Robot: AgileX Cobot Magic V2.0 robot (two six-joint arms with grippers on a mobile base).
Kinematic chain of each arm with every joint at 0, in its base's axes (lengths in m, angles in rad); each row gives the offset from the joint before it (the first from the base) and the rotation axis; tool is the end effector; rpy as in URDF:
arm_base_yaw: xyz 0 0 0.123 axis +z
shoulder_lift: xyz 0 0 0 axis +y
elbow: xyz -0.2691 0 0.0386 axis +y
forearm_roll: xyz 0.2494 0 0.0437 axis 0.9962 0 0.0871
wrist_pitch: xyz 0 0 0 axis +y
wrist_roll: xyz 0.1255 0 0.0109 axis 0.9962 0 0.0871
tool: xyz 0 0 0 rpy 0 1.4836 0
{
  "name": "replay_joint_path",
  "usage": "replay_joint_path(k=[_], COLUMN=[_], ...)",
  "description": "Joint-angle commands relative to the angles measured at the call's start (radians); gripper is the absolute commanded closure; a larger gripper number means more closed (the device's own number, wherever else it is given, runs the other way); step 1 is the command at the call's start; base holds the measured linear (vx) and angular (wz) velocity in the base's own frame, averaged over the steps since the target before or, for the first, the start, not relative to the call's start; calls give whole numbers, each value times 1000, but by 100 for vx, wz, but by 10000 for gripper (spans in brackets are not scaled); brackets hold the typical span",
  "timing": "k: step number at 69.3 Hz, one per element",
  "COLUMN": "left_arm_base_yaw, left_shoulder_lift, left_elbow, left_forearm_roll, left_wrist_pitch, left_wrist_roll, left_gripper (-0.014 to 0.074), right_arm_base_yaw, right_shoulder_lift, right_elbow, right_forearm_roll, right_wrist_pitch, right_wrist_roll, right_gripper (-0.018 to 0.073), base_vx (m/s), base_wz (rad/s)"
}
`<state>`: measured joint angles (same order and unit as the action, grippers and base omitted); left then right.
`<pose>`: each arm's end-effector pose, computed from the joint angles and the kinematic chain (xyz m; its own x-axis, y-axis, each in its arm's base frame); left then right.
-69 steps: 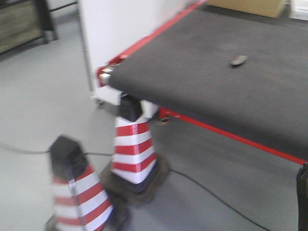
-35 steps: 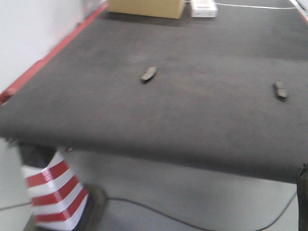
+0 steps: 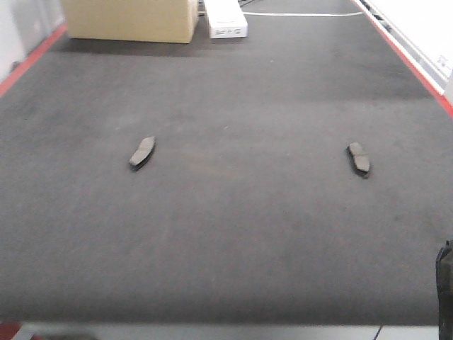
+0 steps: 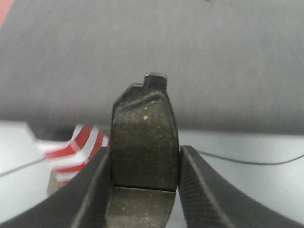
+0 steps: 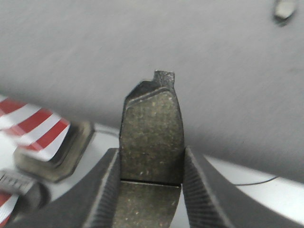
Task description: Move and align brake pads A on conveyor
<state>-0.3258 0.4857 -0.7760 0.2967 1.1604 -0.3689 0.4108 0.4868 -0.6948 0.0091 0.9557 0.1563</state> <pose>0.0998 0.0020 0.3118 -0.6677 -0.0236 -0.7441 -0.0394 0.9992 0.0037 0.1047 0.0466 0.2999 -0.6202 -0.0947 -0.7787 -0.3090 0.9419 0.1315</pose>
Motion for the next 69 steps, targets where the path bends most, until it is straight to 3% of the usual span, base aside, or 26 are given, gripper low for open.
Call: replay_joint_path(k=[1, 69], left_arm_base_yaw=[-1, -1], left_shoulder_lift=[6, 6], left_elbow=[-26, -26], left_forearm_roll=[22, 22], left_wrist_pitch=[-63, -66], left_wrist_roll=[-4, -4], left_gripper=[603, 603], right_arm_base_yaw=[-1, -1], right_shoulder_lift=[6, 6], right_elbow=[-28, -28], right_forearm_roll=[-9, -9], right_wrist_pitch=[-82, -82], right_wrist_roll=[-1, -1], right_gripper=[571, 571], base_vx=[32, 19], base_wz=[-25, -6])
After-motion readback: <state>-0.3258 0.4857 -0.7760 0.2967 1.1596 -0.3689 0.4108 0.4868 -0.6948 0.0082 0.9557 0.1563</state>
